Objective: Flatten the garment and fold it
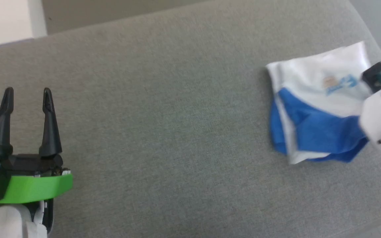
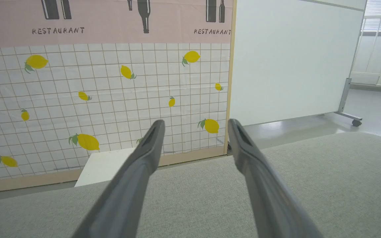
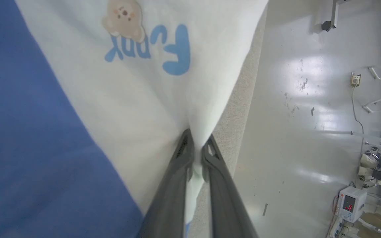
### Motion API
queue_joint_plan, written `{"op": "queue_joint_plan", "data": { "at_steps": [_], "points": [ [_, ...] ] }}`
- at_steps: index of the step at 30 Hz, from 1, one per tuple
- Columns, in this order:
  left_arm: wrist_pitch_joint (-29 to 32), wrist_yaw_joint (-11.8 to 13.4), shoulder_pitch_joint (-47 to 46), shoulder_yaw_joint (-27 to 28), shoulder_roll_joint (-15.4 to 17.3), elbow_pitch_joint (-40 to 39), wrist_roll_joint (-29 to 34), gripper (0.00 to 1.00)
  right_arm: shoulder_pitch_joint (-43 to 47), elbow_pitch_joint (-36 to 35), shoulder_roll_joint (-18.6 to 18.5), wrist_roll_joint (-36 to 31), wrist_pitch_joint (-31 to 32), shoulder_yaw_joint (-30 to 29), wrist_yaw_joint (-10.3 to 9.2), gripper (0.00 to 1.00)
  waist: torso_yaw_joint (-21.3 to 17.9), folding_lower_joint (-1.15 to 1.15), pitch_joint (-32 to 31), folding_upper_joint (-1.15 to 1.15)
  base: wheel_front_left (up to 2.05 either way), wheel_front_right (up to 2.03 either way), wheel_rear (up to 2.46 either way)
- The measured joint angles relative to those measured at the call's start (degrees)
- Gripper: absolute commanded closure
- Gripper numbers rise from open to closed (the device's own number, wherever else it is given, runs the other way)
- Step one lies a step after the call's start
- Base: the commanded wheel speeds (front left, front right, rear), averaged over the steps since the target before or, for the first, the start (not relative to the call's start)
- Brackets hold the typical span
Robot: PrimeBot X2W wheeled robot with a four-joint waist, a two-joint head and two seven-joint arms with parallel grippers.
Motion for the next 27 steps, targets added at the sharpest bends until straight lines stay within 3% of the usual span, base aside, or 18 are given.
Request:
{"op": "queue_joint_plan", "data": {
  "at_steps": [7,13,14,15,21,27],
  "points": [
    [-0.01,0.0,-1.83,-0.12,2.04,-0.71,-0.45,0.0,-1.85,5.01,-1.08,-5.9,-3.69,-8.8,0.0,1.0,0.33,0.0,6.17,0.0,0.0,0.0,0.0],
    [0.0,0.0,-2.14,-0.02,2.77,-0.68,-0.57,0.0,-1.89,9.25,0.8,-11.24,-2.63,-17.42,0.0,0.98,3.5,0.01,9.54,-0.01,0.0,0.0,0.0],
    [0.0,0.0,-2.15,-0.11,2.79,-0.63,-0.57,0.0,-1.85,9.76,1.31,-11.78,-2.18,-18.75,0.0,0.62,3.99,0.01,9.74,-0.01,0.0,0.0,0.0],
    [0.0,0.0,-2.16,-0.23,2.78,-0.52,-0.57,0.0,-1.75,10.17,1.86,-12.52,-1.87,-20.25,0.0,0.0,4.58,0.01,9.91,-0.01,0.0,0.0,0.0],
    [0.0,0.0,-2.14,-0.91,2.09,1.3,-0.75,0.0,-1.69,9.38,5.59,-14.3,-3.7,-27.78,0.0,0.0,6.48,0.01,8.62,-0.01,0.0,0.0,0.0],
    [-0.01,0.09,-2.02,-0.27,0.03,2.82,-0.93,0.0,-5.71,2.52,12.05,-11.09,-17.01,-33.22,0.0,0.0,7.12,0.0,4.03,-0.01,0.0,0.0,0.0]
  ]
}}
